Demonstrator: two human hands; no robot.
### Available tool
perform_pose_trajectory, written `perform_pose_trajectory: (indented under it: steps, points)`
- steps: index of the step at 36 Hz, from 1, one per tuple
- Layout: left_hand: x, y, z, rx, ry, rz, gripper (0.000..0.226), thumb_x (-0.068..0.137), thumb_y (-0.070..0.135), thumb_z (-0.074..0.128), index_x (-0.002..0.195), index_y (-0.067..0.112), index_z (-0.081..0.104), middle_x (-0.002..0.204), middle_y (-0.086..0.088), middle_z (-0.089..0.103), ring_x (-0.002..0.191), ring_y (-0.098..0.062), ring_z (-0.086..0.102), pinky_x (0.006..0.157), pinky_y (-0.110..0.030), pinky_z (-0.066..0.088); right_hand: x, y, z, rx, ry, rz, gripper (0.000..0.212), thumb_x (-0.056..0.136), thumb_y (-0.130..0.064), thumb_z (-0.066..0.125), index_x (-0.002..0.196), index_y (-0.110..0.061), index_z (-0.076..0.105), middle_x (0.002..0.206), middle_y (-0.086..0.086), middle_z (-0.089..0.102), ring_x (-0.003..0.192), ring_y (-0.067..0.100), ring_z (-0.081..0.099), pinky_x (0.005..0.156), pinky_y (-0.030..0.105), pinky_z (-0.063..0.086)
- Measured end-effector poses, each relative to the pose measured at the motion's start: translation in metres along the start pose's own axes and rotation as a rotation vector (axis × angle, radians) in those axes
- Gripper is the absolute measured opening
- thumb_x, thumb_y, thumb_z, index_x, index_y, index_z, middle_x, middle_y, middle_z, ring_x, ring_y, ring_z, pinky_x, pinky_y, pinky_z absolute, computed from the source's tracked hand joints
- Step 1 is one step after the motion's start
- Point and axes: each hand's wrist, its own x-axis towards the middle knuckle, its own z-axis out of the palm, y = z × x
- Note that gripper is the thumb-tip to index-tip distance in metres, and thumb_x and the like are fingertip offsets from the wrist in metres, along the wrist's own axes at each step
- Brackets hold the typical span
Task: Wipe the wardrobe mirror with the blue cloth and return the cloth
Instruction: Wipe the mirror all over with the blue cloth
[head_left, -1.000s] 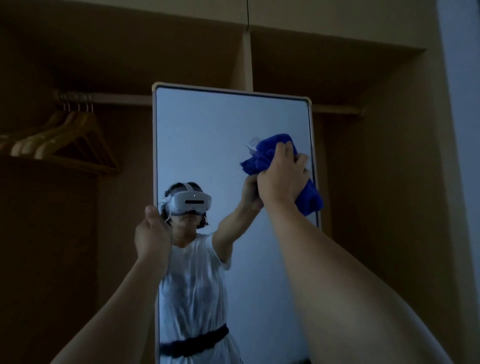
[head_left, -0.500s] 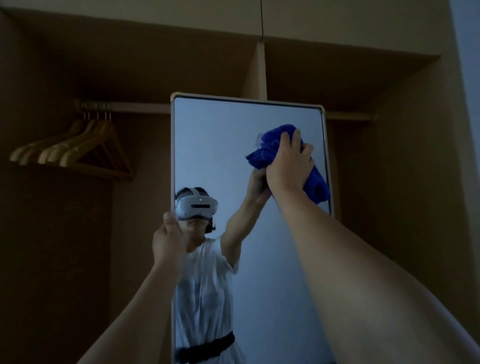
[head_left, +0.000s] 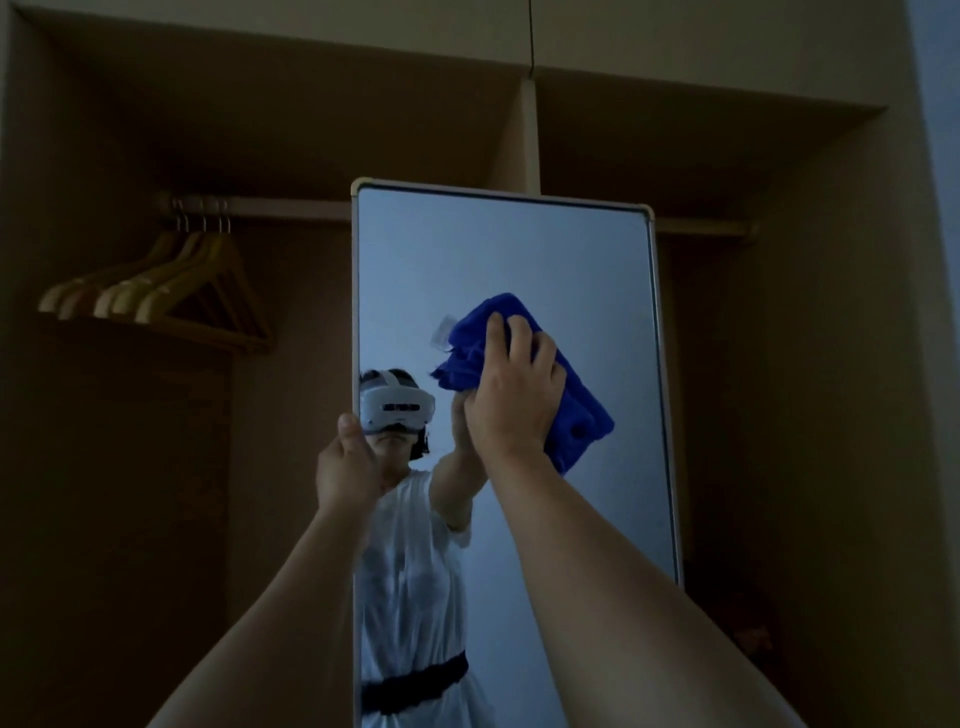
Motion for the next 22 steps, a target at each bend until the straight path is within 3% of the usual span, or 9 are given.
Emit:
perform_pose_trajectory:
  steps: [2, 5, 9, 12, 15, 17, 22]
  points:
    - [0.001, -0.001, 0.001, -0.004, 0.006, -0.014, 0.067, 0.098, 0.05, 0.023, 0.105, -0.006, 0.059, 0.079, -0.019, 0.063, 0.077, -0.033, 0.061, 0.061, -0.032, 0.046, 0.01, -0.003, -0.001, 0.001, -0.032, -0.003, 0.07, 0.079, -0.014, 0.062, 0.143, -0.011, 0.034, 0.143, 0.01, 0.038, 0.125, 0.032, 0.038, 0.095, 0.044, 0.039]
    - [0.0, 0.0, 0.001, -0.031, 0.0, -0.058, 0.07, 0.096, 0.052, 0.024, 0.112, -0.007, 0.056, 0.104, -0.031, 0.062, 0.098, -0.047, 0.059, 0.081, -0.048, 0.051, 0.03, -0.012, -0.003, -0.018, -0.039, -0.014, 0.072, 0.083, -0.014, 0.061, 0.146, -0.012, 0.026, 0.147, 0.009, 0.032, 0.129, 0.032, 0.032, 0.1, 0.044, 0.036]
    - [-0.005, 0.004, -0.001, -0.051, -0.023, -0.077, 0.07, 0.096, 0.054, 0.025, 0.108, -0.008, 0.056, 0.101, -0.031, 0.06, 0.098, -0.046, 0.058, 0.083, -0.052, 0.05, 0.043, -0.022, -0.006, -0.016, -0.021, -0.029, 0.074, 0.084, -0.012, 0.062, 0.147, -0.009, 0.022, 0.146, 0.012, 0.035, 0.13, 0.033, 0.034, 0.101, 0.045, 0.036]
    - [-0.007, 0.007, -0.002, -0.065, -0.022, -0.1, 0.067, 0.096, 0.053, 0.025, 0.11, -0.004, 0.058, 0.102, -0.027, 0.062, 0.095, -0.041, 0.061, 0.074, -0.044, 0.052, 0.034, -0.02, -0.004, 0.007, -0.003, -0.08, 0.071, 0.083, -0.01, 0.062, 0.145, -0.008, 0.027, 0.147, 0.01, 0.037, 0.128, 0.032, 0.037, 0.1, 0.043, 0.038]
    - [-0.006, 0.007, -0.004, -0.042, -0.035, -0.071, 0.058, 0.097, 0.05, 0.024, 0.102, 0.006, 0.062, 0.084, -0.015, 0.064, 0.075, -0.022, 0.062, 0.055, -0.028, 0.042, 0.014, -0.021, -0.001, 0.044, 0.02, -0.166, 0.067, 0.078, -0.01, 0.063, 0.141, -0.008, 0.038, 0.144, 0.009, 0.042, 0.123, 0.032, 0.043, 0.095, 0.044, 0.042]
    - [-0.006, 0.006, -0.004, -0.041, -0.054, -0.053, 0.054, 0.098, 0.049, 0.023, 0.089, 0.011, 0.06, 0.069, -0.005, 0.059, 0.064, -0.014, 0.058, 0.052, -0.025, 0.038, -0.003, -0.025, 0.001, 0.096, 0.04, -0.174, 0.065, 0.075, -0.009, 0.067, 0.136, -0.007, 0.046, 0.139, 0.009, 0.049, 0.119, 0.033, 0.048, 0.091, 0.046, 0.045]
    - [-0.004, 0.006, -0.005, -0.096, -0.109, -0.068, 0.051, 0.099, 0.047, 0.022, 0.088, 0.013, 0.059, 0.069, -0.003, 0.058, 0.061, -0.014, 0.056, 0.053, -0.025, 0.041, -0.028, -0.035, 0.005, 0.15, 0.052, -0.183, 0.061, 0.071, -0.013, 0.073, 0.129, -0.009, 0.055, 0.133, 0.008, 0.056, 0.115, 0.033, 0.054, 0.086, 0.045, 0.049]
